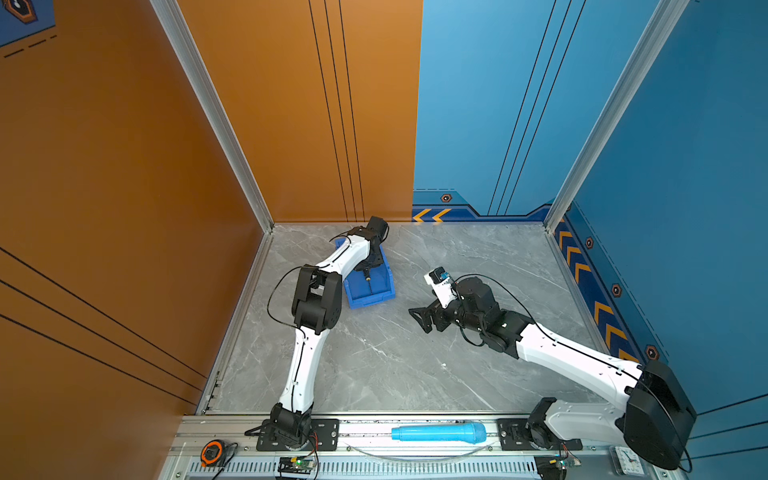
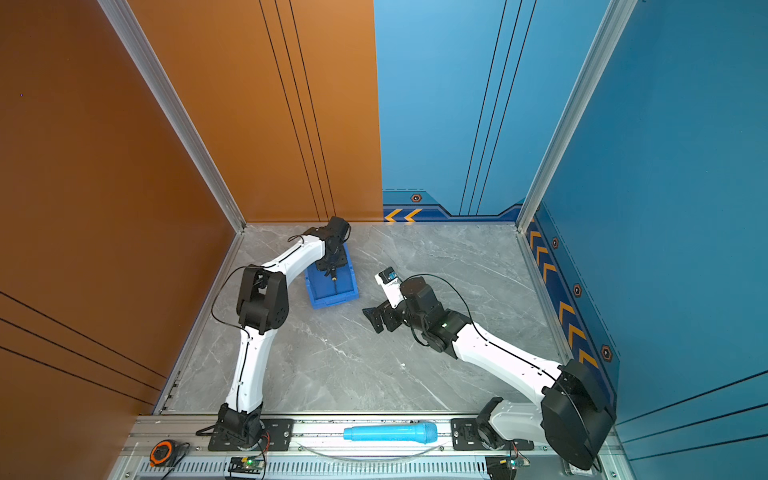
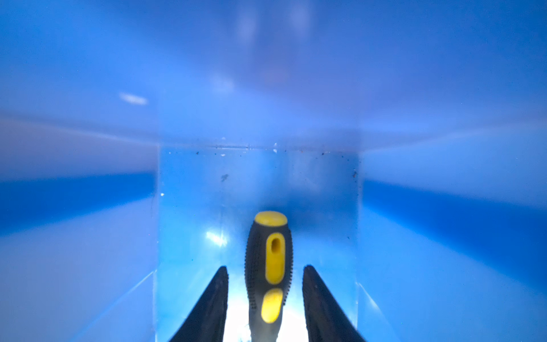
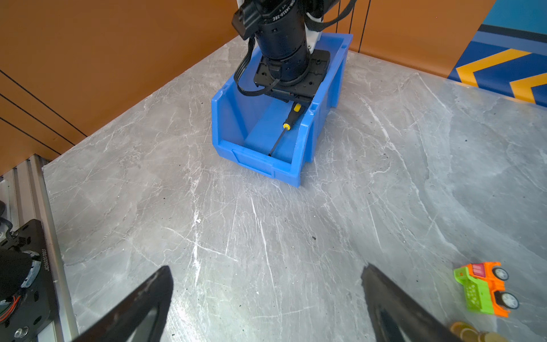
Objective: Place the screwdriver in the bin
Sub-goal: 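Lower the screwdriver into the bin and open the left gripper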
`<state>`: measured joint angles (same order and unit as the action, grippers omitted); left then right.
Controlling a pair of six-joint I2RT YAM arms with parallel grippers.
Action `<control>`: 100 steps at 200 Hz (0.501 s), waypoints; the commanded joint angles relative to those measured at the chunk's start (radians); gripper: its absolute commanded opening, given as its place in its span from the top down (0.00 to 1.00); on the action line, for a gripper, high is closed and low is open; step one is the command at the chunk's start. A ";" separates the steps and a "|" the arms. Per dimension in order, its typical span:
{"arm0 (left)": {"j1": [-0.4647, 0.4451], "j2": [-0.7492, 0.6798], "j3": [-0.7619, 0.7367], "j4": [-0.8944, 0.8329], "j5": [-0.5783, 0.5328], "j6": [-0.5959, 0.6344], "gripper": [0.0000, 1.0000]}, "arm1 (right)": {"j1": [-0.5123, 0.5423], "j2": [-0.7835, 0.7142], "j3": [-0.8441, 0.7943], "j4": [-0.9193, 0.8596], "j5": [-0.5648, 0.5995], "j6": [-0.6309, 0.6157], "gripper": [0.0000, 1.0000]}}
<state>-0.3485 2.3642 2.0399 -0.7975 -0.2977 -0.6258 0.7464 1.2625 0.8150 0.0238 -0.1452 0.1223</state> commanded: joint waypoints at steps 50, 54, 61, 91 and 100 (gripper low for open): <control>-0.036 -0.172 -0.005 -0.019 -0.052 0.102 0.40 | -0.002 -0.091 -0.022 0.030 0.081 -0.015 0.00; -0.037 -0.186 -0.011 -0.020 -0.052 0.106 0.38 | -0.002 -0.096 -0.024 0.028 0.085 -0.014 0.00; -0.038 -0.215 -0.029 -0.023 -0.052 0.110 0.35 | -0.002 -0.104 -0.028 0.026 0.090 -0.015 0.00; -0.050 -0.360 -0.140 -0.022 -0.040 0.115 0.17 | -0.003 -0.139 -0.049 0.010 0.131 -0.012 0.00; -0.059 -0.408 -0.177 -0.023 -0.040 0.121 0.13 | -0.004 -0.154 -0.060 0.009 0.140 -0.009 0.00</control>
<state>-0.3912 2.0720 1.9434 -0.8005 -0.3191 -0.5301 0.7460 1.1465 0.7856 0.0376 -0.0628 0.1215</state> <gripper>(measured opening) 0.822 0.999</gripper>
